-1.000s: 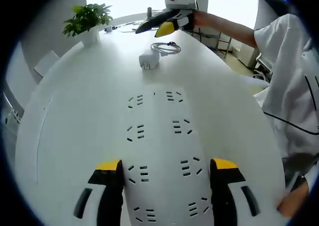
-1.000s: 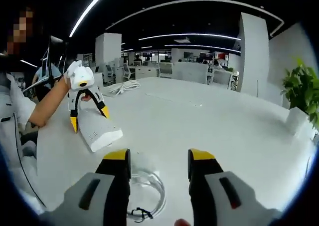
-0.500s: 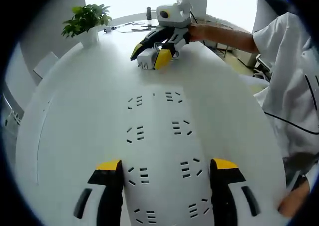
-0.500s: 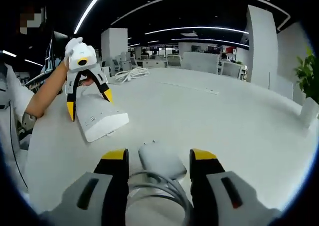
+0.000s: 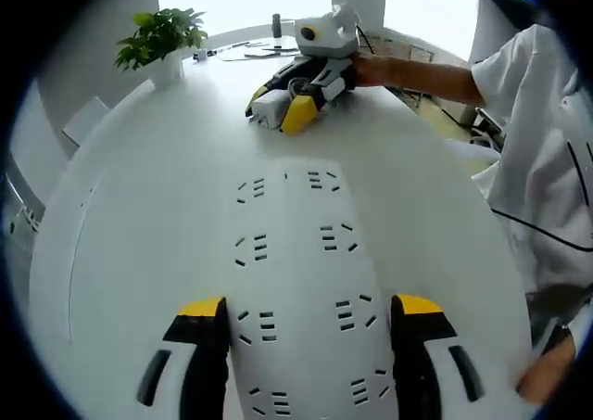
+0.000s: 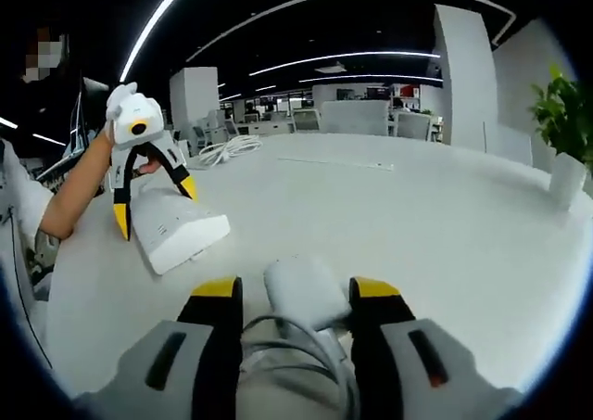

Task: Straighten the power strip on the desk, plug the charger into it

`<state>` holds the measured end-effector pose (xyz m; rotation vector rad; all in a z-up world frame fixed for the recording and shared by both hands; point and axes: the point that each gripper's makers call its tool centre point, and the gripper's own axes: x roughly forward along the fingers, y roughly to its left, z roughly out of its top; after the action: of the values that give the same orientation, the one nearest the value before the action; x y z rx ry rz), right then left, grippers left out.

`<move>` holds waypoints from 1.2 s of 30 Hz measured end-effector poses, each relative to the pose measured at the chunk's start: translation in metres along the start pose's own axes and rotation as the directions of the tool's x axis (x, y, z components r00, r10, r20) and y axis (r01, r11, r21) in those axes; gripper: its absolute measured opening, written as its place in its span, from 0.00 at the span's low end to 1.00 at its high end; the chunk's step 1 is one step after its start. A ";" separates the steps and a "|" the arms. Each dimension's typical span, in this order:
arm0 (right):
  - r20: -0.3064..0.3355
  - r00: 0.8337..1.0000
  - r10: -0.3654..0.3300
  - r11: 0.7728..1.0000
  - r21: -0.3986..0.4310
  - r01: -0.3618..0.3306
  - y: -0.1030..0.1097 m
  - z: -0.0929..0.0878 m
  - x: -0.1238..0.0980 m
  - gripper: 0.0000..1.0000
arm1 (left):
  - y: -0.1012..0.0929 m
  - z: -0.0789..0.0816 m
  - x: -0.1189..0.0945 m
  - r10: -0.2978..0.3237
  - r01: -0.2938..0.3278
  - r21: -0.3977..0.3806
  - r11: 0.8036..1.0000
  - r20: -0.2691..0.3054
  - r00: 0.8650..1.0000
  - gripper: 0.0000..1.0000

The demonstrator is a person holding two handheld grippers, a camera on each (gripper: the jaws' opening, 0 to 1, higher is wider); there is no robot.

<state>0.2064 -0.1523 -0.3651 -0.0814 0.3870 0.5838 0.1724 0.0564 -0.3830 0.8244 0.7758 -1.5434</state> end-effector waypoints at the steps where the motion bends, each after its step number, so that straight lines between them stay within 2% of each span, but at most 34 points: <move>1: 0.004 1.000 -0.005 1.000 0.005 0.005 0.000 0.001 0.000 0.46 | 0.000 0.000 0.000 0.000 0.000 0.000 1.000 0.000 1.000 0.72; 12: 0.059 0.998 -0.035 0.995 0.094 0.029 -0.005 0.014 0.006 0.48 | 0.000 0.000 0.000 0.000 0.000 0.000 1.000 -0.001 1.000 0.72; 13: 0.060 0.998 -0.036 0.995 0.095 0.030 -0.005 0.014 0.007 0.48 | 0.000 0.000 0.000 0.000 0.000 0.000 1.000 -0.001 1.000 0.72; 15: 0.022 0.998 -0.059 0.997 0.060 0.058 -0.009 0.007 0.008 0.47 | 0.000 0.000 0.000 0.000 0.000 0.000 1.000 -0.001 1.000 0.72; 20: 0.009 0.998 -0.063 0.998 0.019 0.063 -0.007 0.002 0.009 0.45 | 0.001 0.000 0.000 0.001 -0.001 0.000 1.000 -0.001 1.000 0.72; 26: 0.021 0.997 -0.077 0.995 0.061 0.076 -0.009 0.005 0.009 0.46 | 0.001 -0.001 0.000 0.000 0.000 0.001 1.000 -0.001 1.000 0.72; 29: 0.066 0.992 -0.107 0.987 0.125 0.098 -0.011 0.014 0.006 0.45 | 0.001 -0.001 0.000 0.001 -0.001 0.001 1.000 -0.002 1.000 0.72; 32: 0.079 0.988 -0.132 0.985 0.118 0.123 -0.012 0.016 0.001 0.44 | 0.001 -0.001 0.000 0.001 -0.001 0.001 1.000 -0.002 1.000 0.72; 34: 0.062 0.987 -0.145 0.987 0.072 0.140 -0.013 0.010 -0.003 0.42 | 0.001 -0.001 0.000 0.001 -0.001 0.000 1.000 -0.001 1.000 0.72; 36: 0.062 0.987 -0.146 0.987 0.077 0.141 -0.014 0.008 -0.004 0.41 | 0.001 -0.001 0.000 0.001 -0.001 0.001 1.000 -0.001 1.000 0.72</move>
<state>0.2139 -0.1646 -0.3568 -0.0202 0.3334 0.4285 0.1733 0.0569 -0.3834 0.8262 0.7760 -1.5428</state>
